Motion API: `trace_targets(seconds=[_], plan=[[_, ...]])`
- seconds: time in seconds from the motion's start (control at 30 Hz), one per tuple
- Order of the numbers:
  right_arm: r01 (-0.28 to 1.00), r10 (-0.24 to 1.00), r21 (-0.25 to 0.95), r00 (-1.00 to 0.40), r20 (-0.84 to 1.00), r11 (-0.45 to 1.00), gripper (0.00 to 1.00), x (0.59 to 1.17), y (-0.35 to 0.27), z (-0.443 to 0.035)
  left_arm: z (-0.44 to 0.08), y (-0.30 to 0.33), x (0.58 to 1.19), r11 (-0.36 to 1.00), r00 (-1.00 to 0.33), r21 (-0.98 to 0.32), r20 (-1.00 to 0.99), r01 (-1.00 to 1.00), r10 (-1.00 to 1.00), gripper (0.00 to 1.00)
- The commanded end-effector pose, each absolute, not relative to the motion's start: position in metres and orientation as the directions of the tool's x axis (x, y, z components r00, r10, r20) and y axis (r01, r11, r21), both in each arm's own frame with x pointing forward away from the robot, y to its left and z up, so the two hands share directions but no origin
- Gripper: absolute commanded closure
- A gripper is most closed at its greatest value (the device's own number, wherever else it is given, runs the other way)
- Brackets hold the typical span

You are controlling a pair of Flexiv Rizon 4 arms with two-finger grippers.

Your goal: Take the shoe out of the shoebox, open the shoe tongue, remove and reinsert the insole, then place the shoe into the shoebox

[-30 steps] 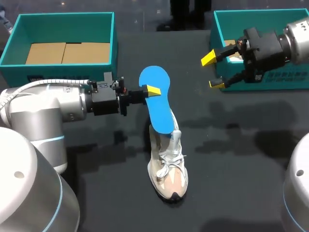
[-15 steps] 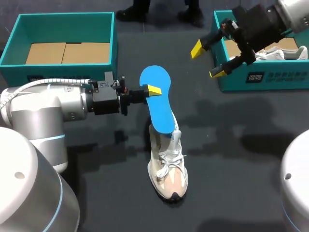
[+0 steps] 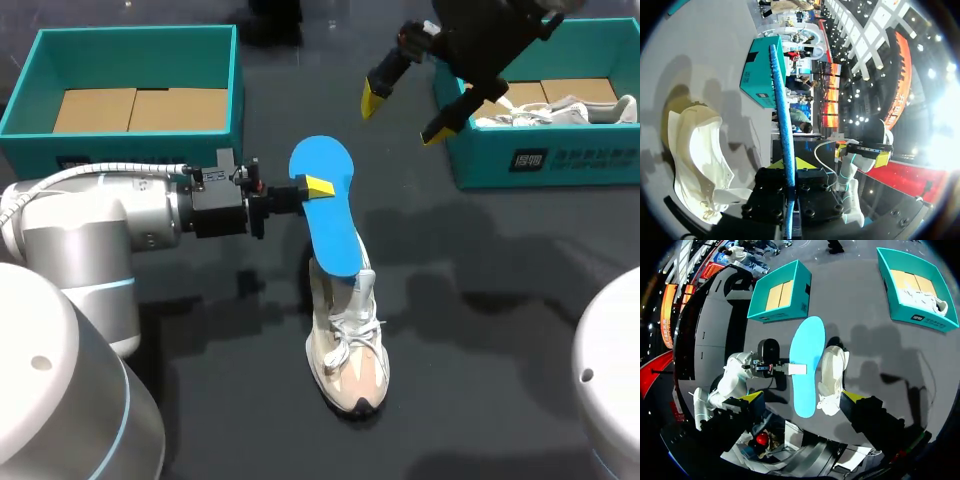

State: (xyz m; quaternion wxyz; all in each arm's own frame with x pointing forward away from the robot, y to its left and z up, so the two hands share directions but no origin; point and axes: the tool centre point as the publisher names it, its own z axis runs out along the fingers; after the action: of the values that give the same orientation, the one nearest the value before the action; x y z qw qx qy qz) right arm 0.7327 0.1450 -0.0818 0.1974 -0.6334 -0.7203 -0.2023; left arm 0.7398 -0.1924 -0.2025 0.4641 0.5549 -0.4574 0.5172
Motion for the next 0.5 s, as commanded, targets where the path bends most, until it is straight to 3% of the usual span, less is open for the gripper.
trace_targets(seconds=[0.03,0.5], plan=[[0.992,0.951,0.031,-0.122,0.283,0.118,0.0,0.735,0.155,-0.08,-0.203,-0.193,0.739,-0.152,0.046,0.041,0.999,-0.988,-0.027,1.0],[0.994,0.988,-0.008,-0.11,0.105,0.112,0.0,0.735,0.178,-0.082,-0.203,-0.193,0.739,-0.152,0.046,0.041,0.999,-0.988,-0.027,1.0]])
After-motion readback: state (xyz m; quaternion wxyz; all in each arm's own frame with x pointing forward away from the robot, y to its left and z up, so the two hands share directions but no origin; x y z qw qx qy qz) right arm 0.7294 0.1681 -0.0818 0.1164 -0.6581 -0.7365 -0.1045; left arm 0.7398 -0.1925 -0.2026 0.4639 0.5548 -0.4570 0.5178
